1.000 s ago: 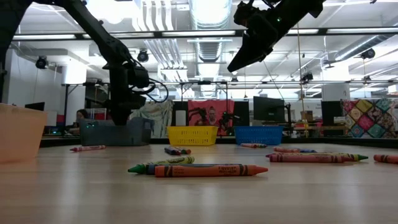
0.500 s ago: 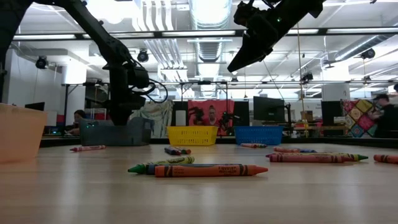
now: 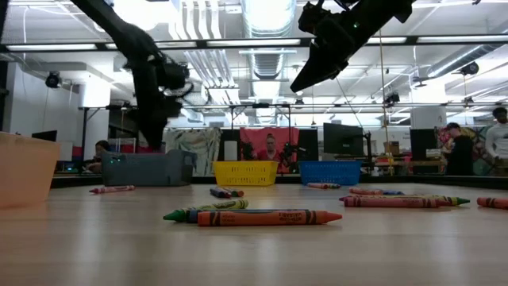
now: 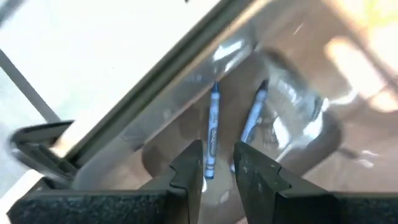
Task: Sort crayons
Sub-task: Put the red crayon into the blue bin
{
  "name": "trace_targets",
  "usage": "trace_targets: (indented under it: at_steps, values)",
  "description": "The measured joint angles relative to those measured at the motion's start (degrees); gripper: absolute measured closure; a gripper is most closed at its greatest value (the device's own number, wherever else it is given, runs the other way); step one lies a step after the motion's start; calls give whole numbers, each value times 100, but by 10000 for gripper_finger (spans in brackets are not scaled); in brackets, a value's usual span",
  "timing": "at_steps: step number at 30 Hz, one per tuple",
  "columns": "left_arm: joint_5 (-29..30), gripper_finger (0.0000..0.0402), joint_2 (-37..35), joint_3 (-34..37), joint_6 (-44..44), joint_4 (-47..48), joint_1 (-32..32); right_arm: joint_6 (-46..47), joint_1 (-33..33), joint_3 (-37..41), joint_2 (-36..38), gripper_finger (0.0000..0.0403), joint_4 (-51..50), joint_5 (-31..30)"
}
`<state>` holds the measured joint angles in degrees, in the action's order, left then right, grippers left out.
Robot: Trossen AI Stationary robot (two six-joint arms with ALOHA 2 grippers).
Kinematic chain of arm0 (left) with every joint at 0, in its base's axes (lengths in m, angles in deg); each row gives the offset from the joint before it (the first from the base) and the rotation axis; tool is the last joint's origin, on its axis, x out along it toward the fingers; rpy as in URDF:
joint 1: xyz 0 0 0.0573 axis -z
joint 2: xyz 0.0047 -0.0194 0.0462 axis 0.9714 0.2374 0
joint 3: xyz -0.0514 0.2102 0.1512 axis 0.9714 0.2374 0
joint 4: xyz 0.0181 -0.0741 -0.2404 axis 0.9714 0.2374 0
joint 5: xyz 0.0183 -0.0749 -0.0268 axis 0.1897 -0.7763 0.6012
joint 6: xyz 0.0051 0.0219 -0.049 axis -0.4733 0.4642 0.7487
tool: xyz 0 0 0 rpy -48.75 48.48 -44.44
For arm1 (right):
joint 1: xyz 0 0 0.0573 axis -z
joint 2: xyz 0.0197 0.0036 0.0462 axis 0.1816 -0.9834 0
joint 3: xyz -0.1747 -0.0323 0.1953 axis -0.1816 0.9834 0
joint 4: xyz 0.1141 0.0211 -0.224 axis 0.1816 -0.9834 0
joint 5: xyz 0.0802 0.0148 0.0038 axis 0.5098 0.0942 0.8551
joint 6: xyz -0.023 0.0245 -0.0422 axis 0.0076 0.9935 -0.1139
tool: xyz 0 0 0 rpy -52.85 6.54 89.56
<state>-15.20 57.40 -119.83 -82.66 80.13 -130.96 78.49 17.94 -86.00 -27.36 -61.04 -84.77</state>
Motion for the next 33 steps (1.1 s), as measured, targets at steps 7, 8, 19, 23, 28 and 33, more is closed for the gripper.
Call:
trace_targets:
  at_steps: [7, 8, 19, 23, 28, 33]
  values:
    - [-691, 329, -1366, 358, 438, -738, 616, 680, 6, 4, 0, 339, 151, 2]
    - [-689, 329, -1572, 445, 511, -871, 754, 828, 6, 4, 0, 339, 166, -1]
    - [-680, 329, -3176, 1591, 1150, -2918, 2590, 2162, -7, 4, -4, 339, 145, 119]
    - [-680, 329, -3470, 2050, 1154, -3803, 3175, 2496, -81, 4, -126, 339, 140, 488]
    - [-680, 329, -3675, 2422, 1152, -4563, 3650, 2894, -162, 4, -474, 339, 84, 845]
    - [-680, 329, -3692, 2472, 1154, -4656, 3813, 3328, -155, -97, -795, 339, -367, 954]
